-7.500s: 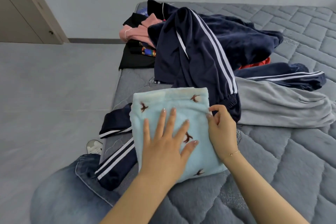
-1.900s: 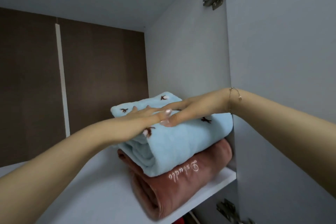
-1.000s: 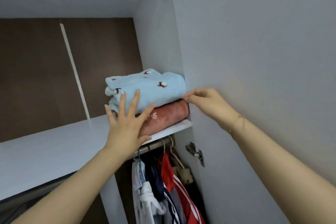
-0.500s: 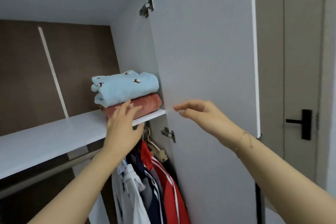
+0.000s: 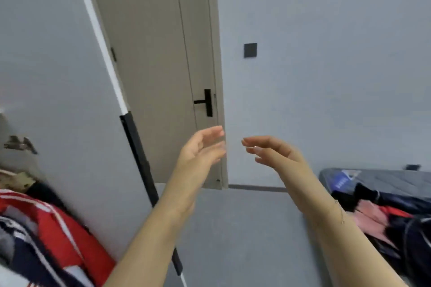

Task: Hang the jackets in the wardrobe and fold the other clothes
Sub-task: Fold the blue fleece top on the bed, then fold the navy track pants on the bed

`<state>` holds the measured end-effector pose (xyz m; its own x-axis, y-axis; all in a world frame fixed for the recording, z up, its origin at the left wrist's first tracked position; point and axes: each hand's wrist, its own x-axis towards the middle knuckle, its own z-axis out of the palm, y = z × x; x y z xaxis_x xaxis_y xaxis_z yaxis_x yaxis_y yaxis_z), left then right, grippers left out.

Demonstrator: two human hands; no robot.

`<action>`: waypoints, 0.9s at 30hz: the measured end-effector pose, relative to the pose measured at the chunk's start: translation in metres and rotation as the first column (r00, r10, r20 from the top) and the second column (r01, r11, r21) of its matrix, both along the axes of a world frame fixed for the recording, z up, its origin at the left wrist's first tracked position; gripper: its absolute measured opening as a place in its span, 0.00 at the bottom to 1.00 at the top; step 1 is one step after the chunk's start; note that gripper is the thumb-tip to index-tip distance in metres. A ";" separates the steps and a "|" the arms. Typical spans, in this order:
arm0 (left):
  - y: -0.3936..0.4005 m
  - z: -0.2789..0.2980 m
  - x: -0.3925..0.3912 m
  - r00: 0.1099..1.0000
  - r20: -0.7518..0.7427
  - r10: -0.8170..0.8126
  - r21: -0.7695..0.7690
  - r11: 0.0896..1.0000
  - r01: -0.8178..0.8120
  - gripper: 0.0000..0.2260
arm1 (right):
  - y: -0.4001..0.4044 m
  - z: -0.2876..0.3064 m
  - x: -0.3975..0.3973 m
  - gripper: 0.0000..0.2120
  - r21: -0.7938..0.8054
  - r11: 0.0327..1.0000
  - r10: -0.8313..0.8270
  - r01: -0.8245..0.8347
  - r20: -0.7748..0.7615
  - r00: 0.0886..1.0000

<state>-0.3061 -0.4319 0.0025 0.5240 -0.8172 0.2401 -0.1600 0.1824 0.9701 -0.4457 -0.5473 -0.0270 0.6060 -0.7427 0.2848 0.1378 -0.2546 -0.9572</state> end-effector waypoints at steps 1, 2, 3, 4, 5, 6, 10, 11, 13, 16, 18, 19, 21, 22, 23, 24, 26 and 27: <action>-0.020 -0.009 -0.022 0.998 -0.022 -0.051 0.003 0.999 0.051 0.13 | -0.012 -0.011 -0.027 0.11 0.029 0.997 -0.069 0.069 -0.004 0.998; -0.040 -0.018 -0.045 0.994 -0.045 -0.101 0.006 0.995 0.101 0.13 | -0.024 -0.021 -0.054 0.12 0.061 0.989 -0.137 0.138 -0.012 0.990; -0.060 -0.028 -0.068 0.986 -0.067 -0.153 0.009 0.988 0.154 0.13 | -0.035 -0.031 -0.084 0.12 0.089 0.975 -0.202 0.203 -0.021 0.979; -0.080 -0.039 -0.093 0.974 -0.086 -0.209 0.016 0.977 0.211 0.12 | -0.047 -0.040 -0.113 0.12 0.106 0.959 -0.260 0.262 -0.032 0.965; -0.099 -0.051 -0.119 0.959 -0.104 -0.266 0.029 0.962 0.270 0.12 | -0.058 -0.050 -0.144 0.13 0.116 0.942 -0.310 0.314 -0.048 0.949; -0.117 -0.063 -0.147 0.937 -0.125 -0.325 0.048 0.942 0.333 0.12 | -0.068 -0.061 -0.177 0.13 0.126 0.923 -0.358 0.364 -0.070 0.931; -0.187 -0.116 -0.273 0.817 -0.269 -0.510 0.132 0.821 0.556 0.13 | -0.100 -0.101 -0.311 0.13 0.169 0.820 -0.529 0.546 -0.140 0.837; -0.204 -0.129 -0.304 0.782 -0.315 -0.537 0.153 0.785 0.600 0.13 | -0.106 -0.111 -0.342 0.14 0.162 0.781 -0.581 0.603 -0.163 0.797; -0.235 -0.152 -0.365 0.709 -0.401 -0.580 0.188 0.706 0.683 0.14 | -0.119 -0.131 -0.400 0.13 0.147 0.686 -0.679 0.712 -0.223 0.700; -0.277 -0.177 -0.438 0.621 -0.454 -0.639 0.203 0.605 0.770 0.14 | -0.138 -0.156 -0.472 0.12 0.176 0.570 -0.756 0.802 -0.269 0.597; -0.300 -0.191 -0.473 0.591 -0.484 -0.645 0.232 0.556 0.798 0.14 | -0.149 -0.170 -0.507 0.12 0.230 0.494 -0.782 0.839 -0.304 0.544; -0.310 -0.199 -0.487 0.582 -0.496 -0.644 0.256 0.532 0.807 0.13 | -0.154 -0.178 -0.521 0.12 0.254 0.457 -0.795 0.853 -0.314 0.519; -0.334 -0.220 -0.510 0.574 -0.503 -0.645 0.316 0.481 0.818 0.13 | -0.168 -0.197 -0.545 0.11 0.311 0.384 -0.815 0.869 -0.328 0.477; -0.346 -0.231 -0.520 0.571 -0.509 -0.644 0.346 0.454 0.821 0.12 | -0.176 -0.208 -0.554 0.11 0.342 0.344 -0.824 0.875 -0.336 0.455; -0.358 -0.243 -0.528 0.566 -0.516 -0.643 0.373 0.426 0.824 0.12 | -0.183 -0.219 -0.562 0.11 0.369 0.301 -0.836 0.879 -0.342 0.429; -0.371 -0.255 -0.536 0.562 -0.521 -0.643 0.394 0.403 0.826 0.12 | -0.192 -0.230 -0.569 0.11 0.387 0.260 -0.849 0.885 -0.345 0.401; -0.397 -0.279 -0.549 0.559 -0.526 -0.641 0.446 0.352 0.823 0.11 | -0.208 -0.251 -0.579 0.12 0.421 0.176 -0.868 0.890 -0.360 0.343; -0.409 -0.290 -0.555 0.556 -0.524 -0.645 0.473 0.323 0.820 0.11 | -0.215 -0.260 -0.583 0.12 0.434 0.142 -0.871 0.890 -0.372 0.320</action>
<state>-0.8608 -0.8410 -0.2875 -0.4109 -0.7681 -0.4911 -0.0717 -0.5097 0.8573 -1.0282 -0.7620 -0.2868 -0.5596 -0.7671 -0.3137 0.1286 0.2936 -0.9472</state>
